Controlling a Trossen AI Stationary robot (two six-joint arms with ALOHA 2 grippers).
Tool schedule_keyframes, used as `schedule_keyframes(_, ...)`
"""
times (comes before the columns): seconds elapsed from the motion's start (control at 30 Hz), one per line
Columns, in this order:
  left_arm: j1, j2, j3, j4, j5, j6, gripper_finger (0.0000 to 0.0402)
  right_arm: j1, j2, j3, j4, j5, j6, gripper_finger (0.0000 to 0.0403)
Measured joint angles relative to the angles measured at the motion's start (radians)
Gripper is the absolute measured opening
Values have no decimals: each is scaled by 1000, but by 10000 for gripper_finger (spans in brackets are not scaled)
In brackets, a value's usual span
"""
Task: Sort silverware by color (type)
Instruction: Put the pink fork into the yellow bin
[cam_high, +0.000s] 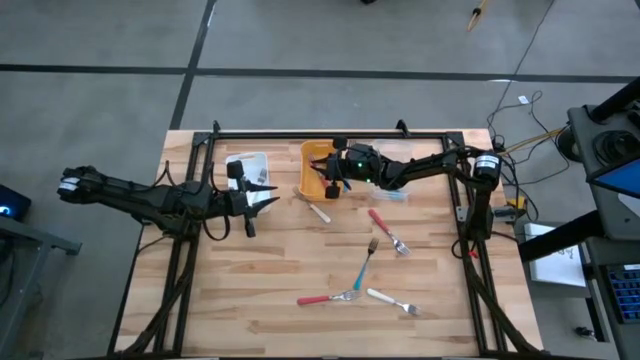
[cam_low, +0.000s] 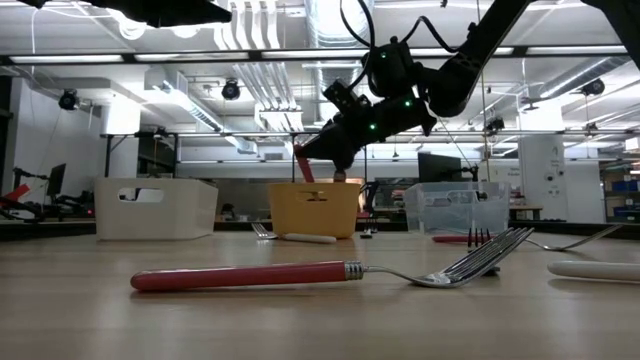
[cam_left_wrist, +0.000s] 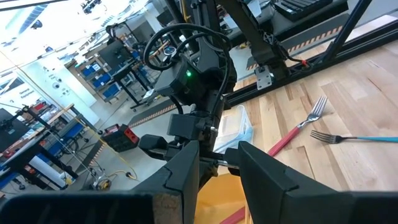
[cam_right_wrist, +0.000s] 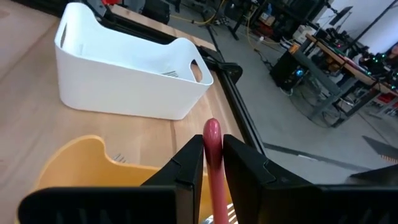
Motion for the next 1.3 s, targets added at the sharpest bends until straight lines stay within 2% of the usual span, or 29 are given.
schedule_keyframes(0.3, 0, 0, 0, 0, 0, 0, 93, 9, 0, 0, 1, 2, 31, 54)
schedule_keyframes(0.47, 0, 0, 0, 0, 0, 0, 93, 9, 0, 0, -6, 131, 65, 54)
schedule_keyframes(0.53, 0, 0, 0, 0, 0, 0, 93, 8, -1, 0, -40, 147, 33, 54)
schedule_keyframes(0.63, 0, 0, 0, 0, 0, 0, 93, 9, -1, 0, -45, 147, 9, 54)
schedule_keyframes(0.83, 0, 0, 0, 19, 2, -4, 93, 14, -14, 0, -75, 155, 193, 54)
schedule_keyframes(1.03, 0, 0, 0, 72, 2, -26, 93, 51, -28, 0, -137, 146, 112, 54)
schedule_keyframes(1.17, 0, 0, 0, 78, 3, -132, 93, 57, -66, 0, -155, 158, 109, 54)
schedule_keyframes(1.3, 0, 7, 0, 27, 3, -309, 93, 67, -136, 0, -276, 155, 172, 54)
